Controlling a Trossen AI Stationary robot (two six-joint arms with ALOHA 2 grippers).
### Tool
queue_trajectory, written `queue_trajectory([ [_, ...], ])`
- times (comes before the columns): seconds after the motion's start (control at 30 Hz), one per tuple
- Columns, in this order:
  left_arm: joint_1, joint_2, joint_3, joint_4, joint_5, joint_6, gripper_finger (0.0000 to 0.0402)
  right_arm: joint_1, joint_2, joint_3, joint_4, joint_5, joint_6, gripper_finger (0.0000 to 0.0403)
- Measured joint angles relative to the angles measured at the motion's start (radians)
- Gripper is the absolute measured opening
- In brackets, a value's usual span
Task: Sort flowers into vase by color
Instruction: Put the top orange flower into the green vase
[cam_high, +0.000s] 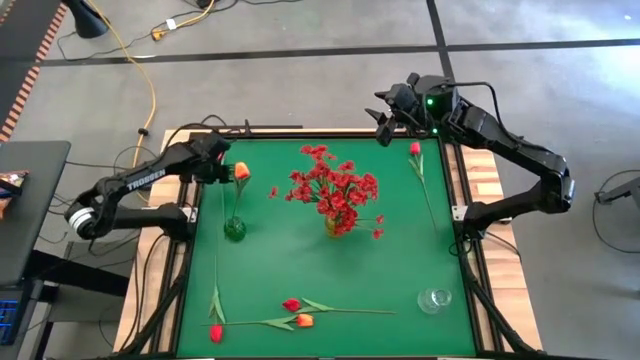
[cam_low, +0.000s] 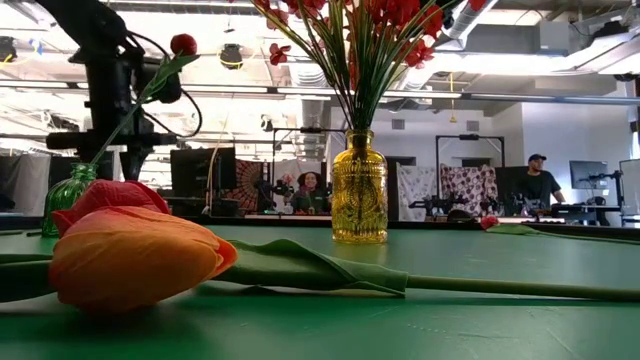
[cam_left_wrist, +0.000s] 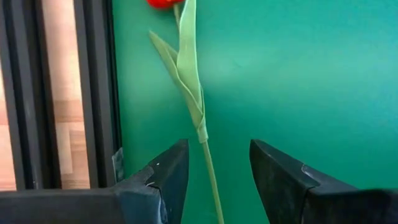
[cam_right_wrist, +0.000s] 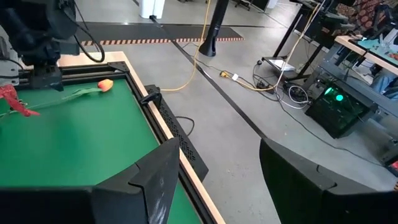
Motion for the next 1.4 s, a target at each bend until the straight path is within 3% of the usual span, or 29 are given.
queue_trajectory([
  [0.67, 0.0, 0.289, 0.0, 0.066, -0.001, 0.052, 0.0141, 0.0, 0.0, 0.0, -0.005, 0.0, -0.019, 0.0249],
  [0.9, 0.0, 0.356, 0.004, 0.078, 0.003, 0.055, 0.0103, 0.0, 0.0, 0.0, -0.006, 0.0, -0.019, 0.0249],
  [1.17, 0.0, 0.298, -0.004, 0.085, -0.038, 0.07, 0.0011, 0.0, 0.0, 0.0, -0.034, 0.001, -0.042, 0.0249],
  [1.4, 0.0, 0.132, -0.003, 0.082, -0.08, 0.067, 0.0002, -0.002, 0.0, 0.0, -0.038, 0.001, -0.044, 0.0249],
])
